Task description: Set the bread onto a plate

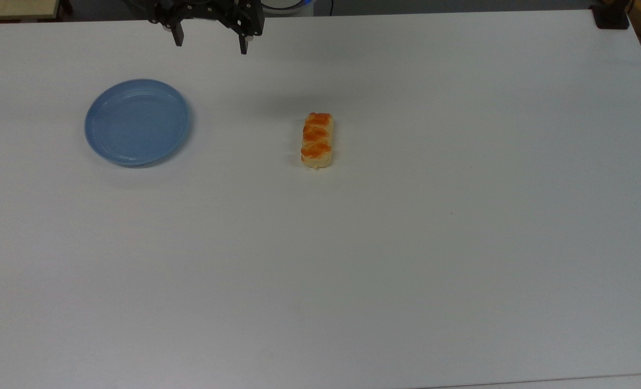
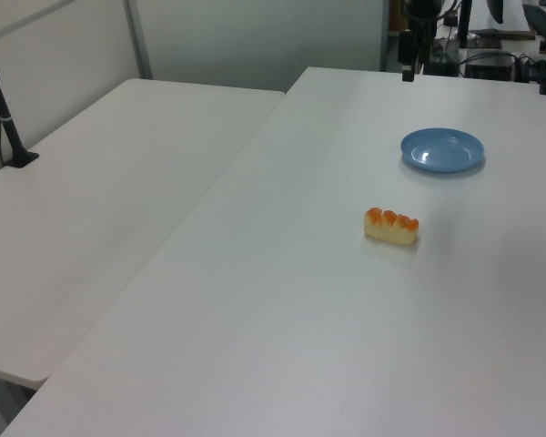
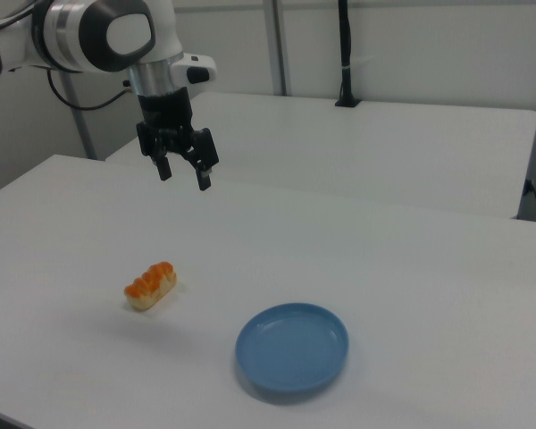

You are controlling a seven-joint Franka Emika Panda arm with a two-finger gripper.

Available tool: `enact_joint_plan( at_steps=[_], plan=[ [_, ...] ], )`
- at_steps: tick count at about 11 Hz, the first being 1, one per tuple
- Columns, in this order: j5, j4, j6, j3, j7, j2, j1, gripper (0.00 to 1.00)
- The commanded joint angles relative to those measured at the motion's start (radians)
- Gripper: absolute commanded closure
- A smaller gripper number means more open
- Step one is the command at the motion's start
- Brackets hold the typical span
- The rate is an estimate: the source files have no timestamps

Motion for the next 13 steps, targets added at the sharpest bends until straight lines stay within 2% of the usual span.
enact_joint_plan(
  at_steps=[1, 10, 13],
  plan=[
    [0.021, -0.024, -0.006, -0.021, 0.006, -0.030, 0.018, 0.00],
    [0.022, -0.024, -0.010, -0.020, 0.005, -0.031, 0.021, 0.00],
    [0.023, -0.036, -0.007, -0.003, 0.006, -0.021, 0.041, 0.00]
  ],
)
